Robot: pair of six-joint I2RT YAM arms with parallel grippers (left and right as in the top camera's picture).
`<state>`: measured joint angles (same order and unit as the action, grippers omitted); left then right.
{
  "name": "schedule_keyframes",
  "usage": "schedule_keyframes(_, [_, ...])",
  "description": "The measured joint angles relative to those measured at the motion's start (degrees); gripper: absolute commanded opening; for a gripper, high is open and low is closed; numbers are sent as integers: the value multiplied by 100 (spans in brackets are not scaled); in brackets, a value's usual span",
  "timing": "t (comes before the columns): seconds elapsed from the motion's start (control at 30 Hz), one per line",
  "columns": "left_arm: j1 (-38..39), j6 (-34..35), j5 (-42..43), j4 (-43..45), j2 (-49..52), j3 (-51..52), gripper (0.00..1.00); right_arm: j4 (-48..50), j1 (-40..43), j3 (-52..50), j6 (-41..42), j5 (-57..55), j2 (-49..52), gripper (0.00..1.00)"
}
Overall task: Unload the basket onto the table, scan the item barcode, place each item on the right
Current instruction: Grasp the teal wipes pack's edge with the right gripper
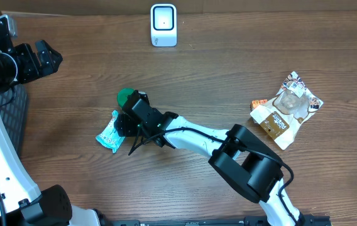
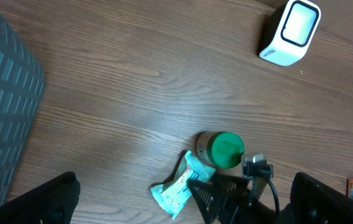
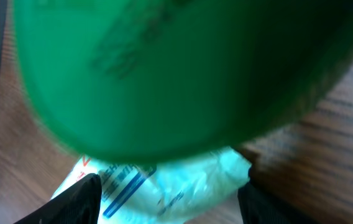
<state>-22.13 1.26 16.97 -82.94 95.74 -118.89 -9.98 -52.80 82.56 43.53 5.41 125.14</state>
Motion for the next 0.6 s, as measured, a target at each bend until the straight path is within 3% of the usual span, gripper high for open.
schedule_keyframes(0.07, [2,0,0,-2,0,0,100,149,15,4,0,-37,66,67])
schedule_keyframes(0.13, [0,0,0,0,0,0,100,240,17,31,-4,-55,118,61])
schedule_keyframes(0.3, [0,0,0,0,0,0,100,350,20,94,2,-92,262,23])
schedule_keyframes(0.4, [0,0,0,0,0,0,100,328,39,111,72,-76,286,12])
schedule_keyframes(0.43, [2,0,2,0,0,0,100,289,48,116,72,-72,286,4])
schedule_keyframes(0.6, [2,0,0,0,0,0,100,17,59,190,66,-22,289,4])
